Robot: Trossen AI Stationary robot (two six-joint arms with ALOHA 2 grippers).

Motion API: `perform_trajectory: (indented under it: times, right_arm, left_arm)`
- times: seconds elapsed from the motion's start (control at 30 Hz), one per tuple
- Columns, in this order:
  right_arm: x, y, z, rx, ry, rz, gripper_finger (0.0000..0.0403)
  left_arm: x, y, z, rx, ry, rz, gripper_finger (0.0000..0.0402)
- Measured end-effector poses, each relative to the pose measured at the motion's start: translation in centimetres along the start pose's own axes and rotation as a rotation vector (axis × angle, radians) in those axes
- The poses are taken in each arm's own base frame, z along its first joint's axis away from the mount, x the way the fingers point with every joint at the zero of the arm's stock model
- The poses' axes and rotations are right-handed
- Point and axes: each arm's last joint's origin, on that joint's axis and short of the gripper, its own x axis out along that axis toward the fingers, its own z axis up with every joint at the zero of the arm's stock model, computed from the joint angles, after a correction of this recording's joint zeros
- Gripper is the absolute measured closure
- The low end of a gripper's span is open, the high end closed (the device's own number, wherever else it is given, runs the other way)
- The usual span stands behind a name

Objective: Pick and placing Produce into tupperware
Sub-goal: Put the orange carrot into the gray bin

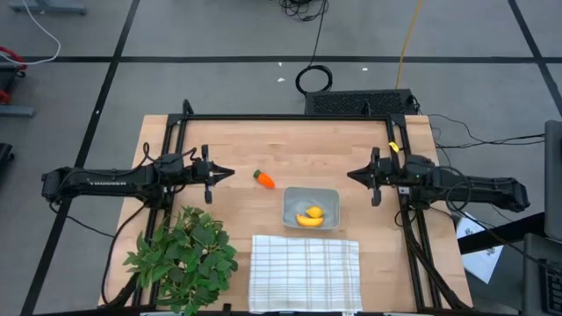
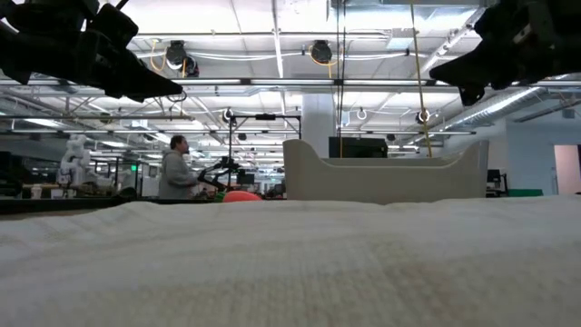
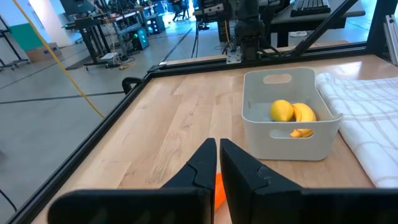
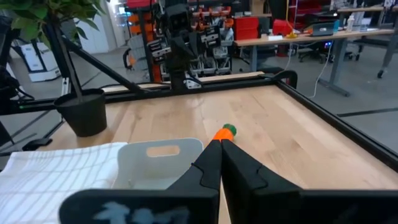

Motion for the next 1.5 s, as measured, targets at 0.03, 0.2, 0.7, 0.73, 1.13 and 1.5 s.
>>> perform_trajectory:
  times: [0.03,0.2,0.7,0.73,1.13,1.5]
  right_arm:
    - [0.0,0.0,-0.2,-0.001,-0.006,0.001,0.0403]
    - [0.0,-0.1,-1.0,-0.008,-0.010,0.001,0.0403]
    - [0.2,-0.3,-3.0,-0.033,-0.103,0.008,0.0403]
    - [0.2,-0.3,-3.0,-0.031,-0.107,0.009,0.0403]
    - [0.2,-0.3,-3.0,-0.027,-0.109,0.010,0.0403]
    - [0.2,-0.3,-3.0,-0.030,-0.109,0.009,0.0403]
  left_arm:
    - [0.0,0.0,0.0,0.000,0.000,0.000,0.0376]
    - [0.0,0.0,0.0,-0.002,0.000,0.000,0.0376]
    - [0.0,0.0,0.0,0.003,0.000,0.000,0.0376]
    - [0.0,0.0,0.0,0.005,0.000,0.000,0.0376]
    - [0.0,0.1,-0.1,-0.006,0.015,0.042,0.0376]
    - [-0.4,1.0,1.9,-0.107,0.127,0.188,0.0376]
